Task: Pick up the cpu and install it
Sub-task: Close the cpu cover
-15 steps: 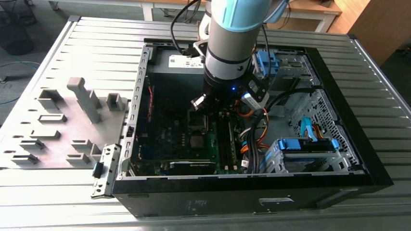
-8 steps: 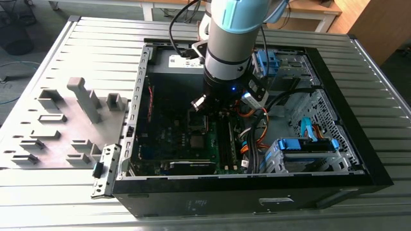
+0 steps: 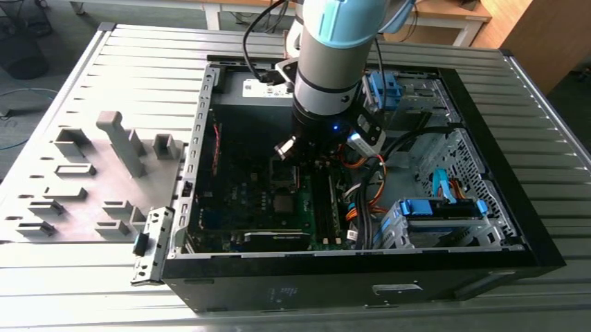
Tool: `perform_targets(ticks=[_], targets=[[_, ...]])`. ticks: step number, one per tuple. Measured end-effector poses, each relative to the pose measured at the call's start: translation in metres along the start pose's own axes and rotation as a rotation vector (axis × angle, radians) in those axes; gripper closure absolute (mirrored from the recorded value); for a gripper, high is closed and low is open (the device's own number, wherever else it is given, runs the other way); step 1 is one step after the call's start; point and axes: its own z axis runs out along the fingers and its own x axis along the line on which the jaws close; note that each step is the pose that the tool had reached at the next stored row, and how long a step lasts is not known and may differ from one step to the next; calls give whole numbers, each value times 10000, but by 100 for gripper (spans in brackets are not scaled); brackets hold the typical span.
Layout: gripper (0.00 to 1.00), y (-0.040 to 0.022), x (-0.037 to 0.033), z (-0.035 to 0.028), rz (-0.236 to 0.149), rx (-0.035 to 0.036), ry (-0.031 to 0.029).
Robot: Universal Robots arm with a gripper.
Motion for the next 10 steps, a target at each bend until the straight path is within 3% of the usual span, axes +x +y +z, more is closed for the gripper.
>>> perform_targets(ticks=[2, 4, 10], targets=[[89, 0, 0, -4, 0, 2, 2], [89, 4, -2, -57, 0, 2, 3], [89, 4, -2, -57, 0, 2, 2]])
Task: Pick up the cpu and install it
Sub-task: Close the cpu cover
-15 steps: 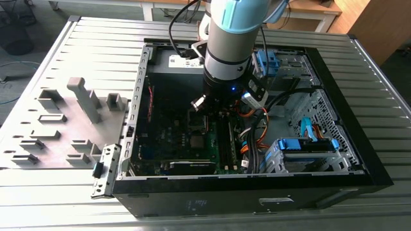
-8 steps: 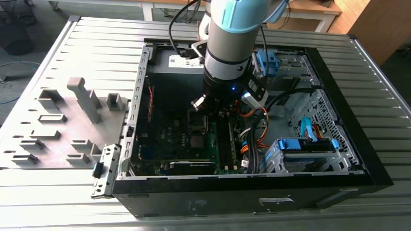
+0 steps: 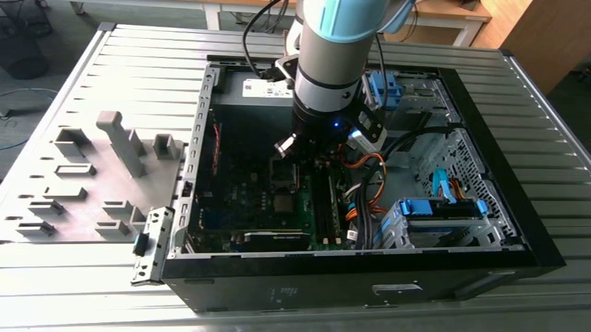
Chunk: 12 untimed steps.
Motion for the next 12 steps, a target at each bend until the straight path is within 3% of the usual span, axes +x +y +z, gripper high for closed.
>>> perform_targets(ticks=[6, 12], targets=[[89, 0, 0, 8, -51, -47, -23], [89, -1, 1, 41, -596, -98, 3]])
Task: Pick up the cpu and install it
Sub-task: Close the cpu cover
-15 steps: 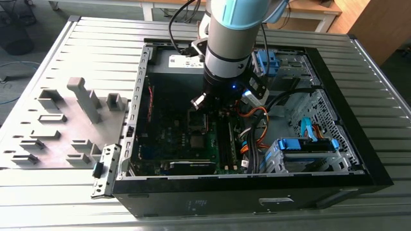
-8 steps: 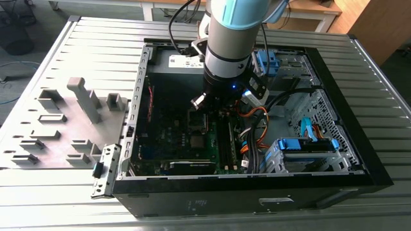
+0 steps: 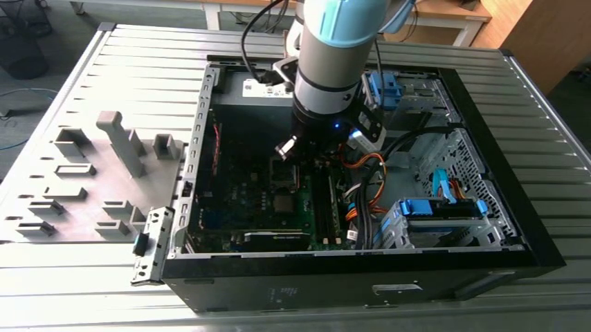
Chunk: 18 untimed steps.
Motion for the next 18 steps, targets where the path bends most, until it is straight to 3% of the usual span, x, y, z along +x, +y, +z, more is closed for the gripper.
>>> perform_targets(ticks=[10, 18], targets=[[89, 25, -18, 19, -148, -58, -23], [89, 24, -17, 47, -147, -61, -24]])
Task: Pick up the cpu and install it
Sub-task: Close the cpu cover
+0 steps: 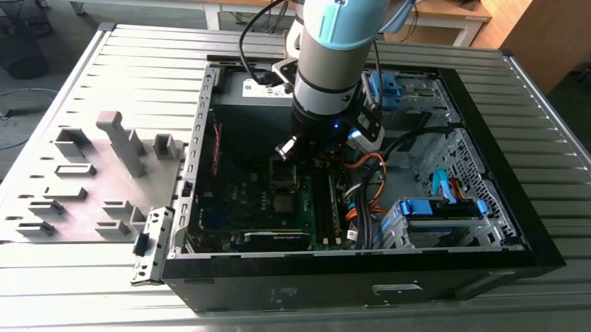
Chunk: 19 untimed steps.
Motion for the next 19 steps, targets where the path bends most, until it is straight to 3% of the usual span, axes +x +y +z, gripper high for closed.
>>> perform_targets(ticks=[2, 10, 19], targets=[[89, 0, 1, 0, 1, -13, -7], [89, 5, 1, -35, -5, -163, -139], [89, 14, 15, -32, -11, -168, -141]])
